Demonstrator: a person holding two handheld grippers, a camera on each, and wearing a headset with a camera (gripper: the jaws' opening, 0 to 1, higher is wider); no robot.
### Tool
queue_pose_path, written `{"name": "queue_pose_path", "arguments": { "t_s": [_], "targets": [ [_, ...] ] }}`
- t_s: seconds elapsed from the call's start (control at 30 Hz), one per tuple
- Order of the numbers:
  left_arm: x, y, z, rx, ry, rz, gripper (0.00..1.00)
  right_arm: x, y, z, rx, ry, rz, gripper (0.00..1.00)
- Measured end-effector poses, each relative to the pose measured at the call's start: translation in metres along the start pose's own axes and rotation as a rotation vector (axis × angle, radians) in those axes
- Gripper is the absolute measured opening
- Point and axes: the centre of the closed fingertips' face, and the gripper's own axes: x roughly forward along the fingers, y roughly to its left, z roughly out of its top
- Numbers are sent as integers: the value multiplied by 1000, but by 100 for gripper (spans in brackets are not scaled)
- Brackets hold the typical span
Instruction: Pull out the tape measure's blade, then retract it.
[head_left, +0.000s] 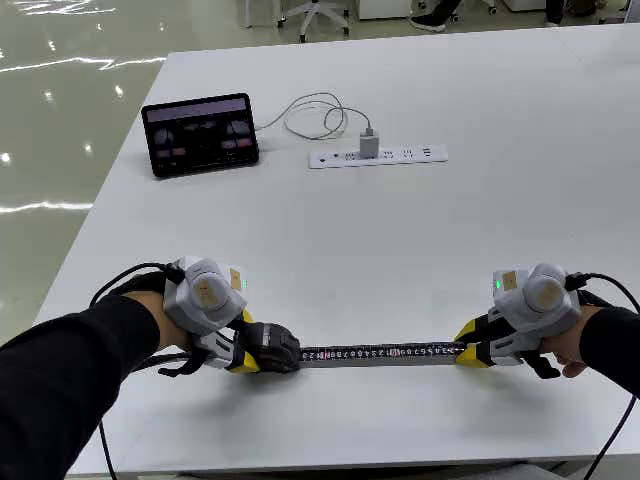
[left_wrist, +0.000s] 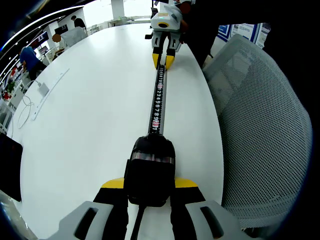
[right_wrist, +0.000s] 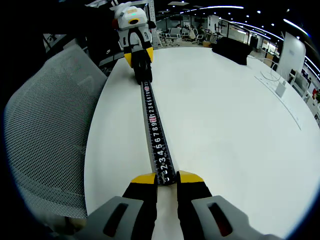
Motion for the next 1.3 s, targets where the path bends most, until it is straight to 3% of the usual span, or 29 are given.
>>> {"name": "queue_pose_path", "arguments": {
  "t_s": [0.67, 0.83, 1.03, 1.13, 1.3],
  "targets": [
    [-1, 0, 0, -10, -6, 10, 28, -1, -1, -1, -16, 27, 0, 10],
    [-1, 0, 0, -3, -15, 12, 28, -2, -1, 0, 9, 29, 13, 10],
    [-1, 1, 1, -2, -49, 26, 29, -1, 1, 0, -12, 42, 28, 11],
    [-1, 1, 1, 17, -46, 42, 29, -1, 0, 1, -9, 38, 22, 11],
    [-3, 5, 0, -35, -72, 72, 29, 1, -2, 1, 4, 37, -6, 12]
  ]
}}
